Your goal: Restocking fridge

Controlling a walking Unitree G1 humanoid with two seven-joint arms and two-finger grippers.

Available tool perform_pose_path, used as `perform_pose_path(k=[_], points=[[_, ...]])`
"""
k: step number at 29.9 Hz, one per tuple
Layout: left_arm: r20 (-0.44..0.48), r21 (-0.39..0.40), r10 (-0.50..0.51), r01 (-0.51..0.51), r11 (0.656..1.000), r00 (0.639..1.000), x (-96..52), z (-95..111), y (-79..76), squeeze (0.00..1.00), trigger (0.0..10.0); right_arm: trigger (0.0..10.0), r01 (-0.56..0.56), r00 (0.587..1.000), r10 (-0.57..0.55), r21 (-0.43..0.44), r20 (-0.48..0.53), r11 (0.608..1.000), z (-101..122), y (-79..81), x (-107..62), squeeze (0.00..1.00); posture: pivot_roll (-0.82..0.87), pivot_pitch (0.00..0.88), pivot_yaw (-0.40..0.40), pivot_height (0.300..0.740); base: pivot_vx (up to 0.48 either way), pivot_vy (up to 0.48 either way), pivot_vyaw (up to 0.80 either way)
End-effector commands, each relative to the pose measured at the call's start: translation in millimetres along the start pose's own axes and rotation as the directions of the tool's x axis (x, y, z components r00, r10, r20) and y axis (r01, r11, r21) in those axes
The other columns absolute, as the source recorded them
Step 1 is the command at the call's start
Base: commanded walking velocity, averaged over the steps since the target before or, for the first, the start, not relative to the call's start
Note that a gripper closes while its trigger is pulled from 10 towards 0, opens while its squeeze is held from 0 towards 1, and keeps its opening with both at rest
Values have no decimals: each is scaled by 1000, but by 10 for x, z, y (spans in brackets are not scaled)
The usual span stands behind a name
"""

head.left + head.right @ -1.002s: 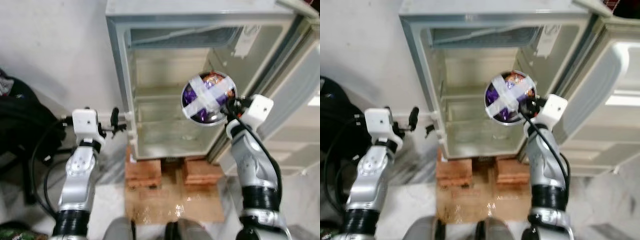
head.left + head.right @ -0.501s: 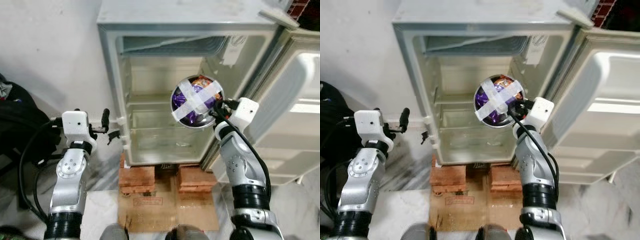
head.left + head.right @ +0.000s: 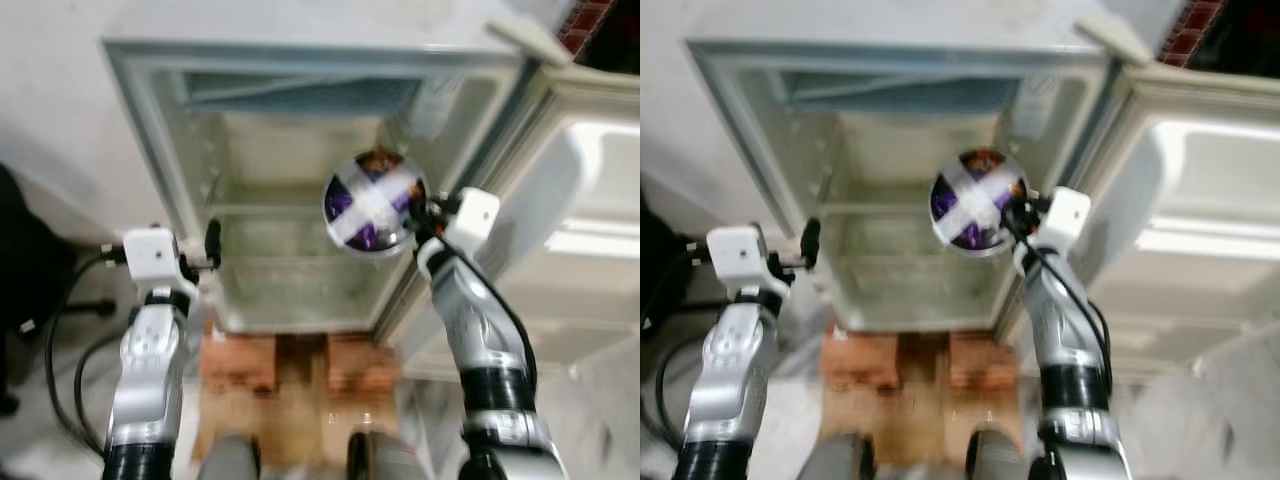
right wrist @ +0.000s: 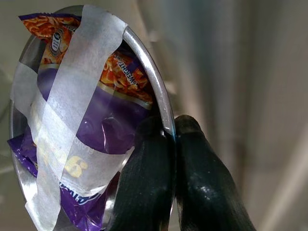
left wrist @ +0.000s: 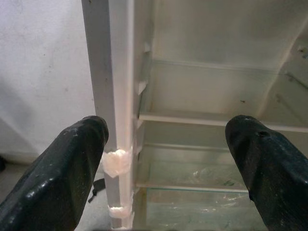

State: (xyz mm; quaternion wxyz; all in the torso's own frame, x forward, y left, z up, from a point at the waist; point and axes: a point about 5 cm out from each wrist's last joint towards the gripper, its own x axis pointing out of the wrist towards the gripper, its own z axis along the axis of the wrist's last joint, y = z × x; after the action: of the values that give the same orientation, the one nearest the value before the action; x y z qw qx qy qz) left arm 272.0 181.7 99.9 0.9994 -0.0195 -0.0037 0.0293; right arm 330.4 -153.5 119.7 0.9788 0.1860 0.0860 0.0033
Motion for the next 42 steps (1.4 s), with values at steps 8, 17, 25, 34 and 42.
perform_pose_path(k=[8, 17, 25, 34, 42], points=[[-16, 6, 20, -19, 1000, 1000, -11, 23, 53, 0, 10000, 10000, -42, 999, 42, 25, -16, 999, 38, 72, 61, 0, 57, 173, -56, 740, 85, 0, 0], [-110, -1, 105, -106, 994, 988, -106, -107, 153, 0, 10000, 10000, -79, 996, 80, 34, -39, 996, -14, 167, 81, 0, 62, 188, -48, 740, 212, 0, 0], [-170, 29, 165, -162, 986, 972, -298, -187, 279, 0, 10000, 10000, -135, 987, 140, 73, -73, 988, -57, 398, 175, 0, 109, 233, -73, 740, 0, 0, 0], [-208, 48, 195, -190, 981, 958, -675, -158, 327, 0, 10000, 10000, -165, 979, 184, 183, -91, 969, -36, 686, 339, 0, 175, 320, -106, 740, 0, 0, 0], [-250, 55, 211, -204, 977, 945, -934, -126, 336, 0, 10000, 10000, -136, 981, 168, 284, -93, 949, 67, 852, 499, 0, 214, 375, -126, 740, 0, 0, 0]])
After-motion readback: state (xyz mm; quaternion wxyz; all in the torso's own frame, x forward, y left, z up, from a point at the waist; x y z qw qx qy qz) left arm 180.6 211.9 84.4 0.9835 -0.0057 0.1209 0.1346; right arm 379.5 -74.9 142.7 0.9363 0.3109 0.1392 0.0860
